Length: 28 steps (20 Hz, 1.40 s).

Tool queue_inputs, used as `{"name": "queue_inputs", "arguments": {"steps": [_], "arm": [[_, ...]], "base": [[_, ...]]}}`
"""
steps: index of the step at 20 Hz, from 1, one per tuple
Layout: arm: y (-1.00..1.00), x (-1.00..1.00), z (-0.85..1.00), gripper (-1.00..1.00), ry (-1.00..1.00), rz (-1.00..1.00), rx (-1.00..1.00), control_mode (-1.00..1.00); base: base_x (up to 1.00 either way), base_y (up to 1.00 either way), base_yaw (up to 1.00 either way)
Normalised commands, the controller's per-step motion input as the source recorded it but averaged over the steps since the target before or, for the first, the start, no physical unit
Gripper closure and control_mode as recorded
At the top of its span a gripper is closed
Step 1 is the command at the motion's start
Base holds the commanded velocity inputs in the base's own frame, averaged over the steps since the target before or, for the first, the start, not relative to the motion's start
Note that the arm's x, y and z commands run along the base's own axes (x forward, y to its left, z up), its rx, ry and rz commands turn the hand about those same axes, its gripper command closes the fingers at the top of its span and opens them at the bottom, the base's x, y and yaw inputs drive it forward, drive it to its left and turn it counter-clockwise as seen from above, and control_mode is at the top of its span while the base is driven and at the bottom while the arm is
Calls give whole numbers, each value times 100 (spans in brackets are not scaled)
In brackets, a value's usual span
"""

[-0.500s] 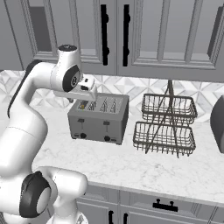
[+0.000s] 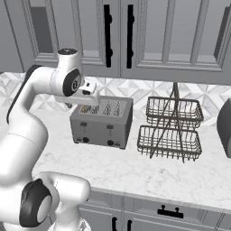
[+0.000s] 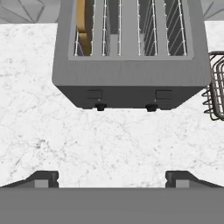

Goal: Start the toaster. Once the lever pops up, take the bread to the plate on the dining counter.

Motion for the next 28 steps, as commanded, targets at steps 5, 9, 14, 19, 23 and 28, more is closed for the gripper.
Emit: {"name": "queue_inputs", "arguments": {"steps": [5, 9, 14, 19, 23, 28], "arm": [[6, -6, -42, -100, -1, 1, -15, -100], [17, 0, -83, -100, -3, 0, -3, -100], [31, 24, -48, -100, -13, 0, 0, -100], [23, 46, -13, -100, -3, 0, 0, -100], [0, 34, -12, -100, 1, 0, 0, -100], [0, 7, -42, -100, -1, 0, 4, -100]], "base": [[0, 0, 0], [0, 0, 0], [0, 0, 0], [0, 0, 0], [0, 0, 0], [0, 0, 0]]}}
